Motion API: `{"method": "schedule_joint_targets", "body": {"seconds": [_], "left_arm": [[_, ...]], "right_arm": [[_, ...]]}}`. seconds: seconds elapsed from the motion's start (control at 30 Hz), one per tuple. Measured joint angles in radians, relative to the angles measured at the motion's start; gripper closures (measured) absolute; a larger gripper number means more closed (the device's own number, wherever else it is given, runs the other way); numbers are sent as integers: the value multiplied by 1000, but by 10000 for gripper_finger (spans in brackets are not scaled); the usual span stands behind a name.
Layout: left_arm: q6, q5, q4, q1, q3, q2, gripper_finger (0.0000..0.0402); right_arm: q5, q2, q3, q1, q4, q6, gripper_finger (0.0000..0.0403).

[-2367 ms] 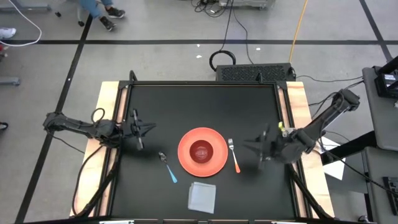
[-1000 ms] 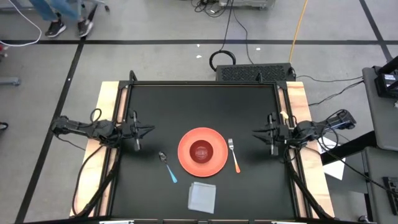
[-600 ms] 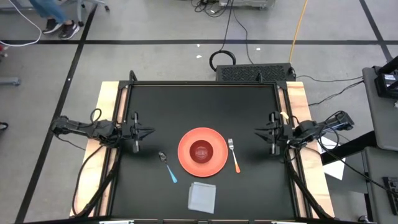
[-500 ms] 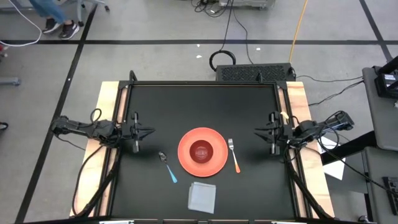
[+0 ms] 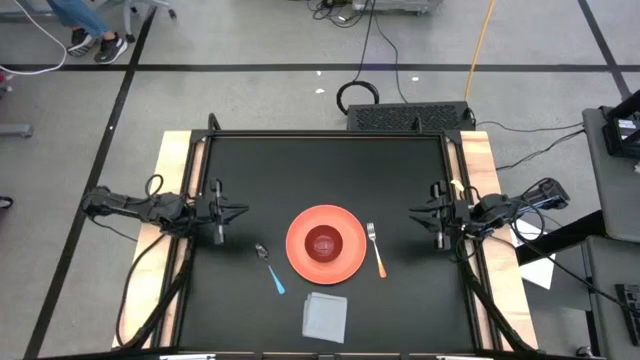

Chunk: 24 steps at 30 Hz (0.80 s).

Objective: Set table place
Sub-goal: Put the blue spoon into the brown bowl

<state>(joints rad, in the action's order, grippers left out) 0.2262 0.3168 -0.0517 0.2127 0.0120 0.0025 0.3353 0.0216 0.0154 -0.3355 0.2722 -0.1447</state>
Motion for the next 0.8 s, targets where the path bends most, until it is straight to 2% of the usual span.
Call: {"method": "schedule_joint_targets", "body": {"seconds": [0.23, 0.4, 0.8], "left_arm": [[90, 6, -2, 0, 0, 0, 369], [10, -22, -3, 0, 0, 0, 369], [11, -25, -3, 0, -1, 0, 369]], "right_arm": [[0, 0, 0, 0, -1, -6, 335], [0, 0, -1, 0, -3, -6, 335], [1, 0, -1, 0, -1, -25, 335]]}}
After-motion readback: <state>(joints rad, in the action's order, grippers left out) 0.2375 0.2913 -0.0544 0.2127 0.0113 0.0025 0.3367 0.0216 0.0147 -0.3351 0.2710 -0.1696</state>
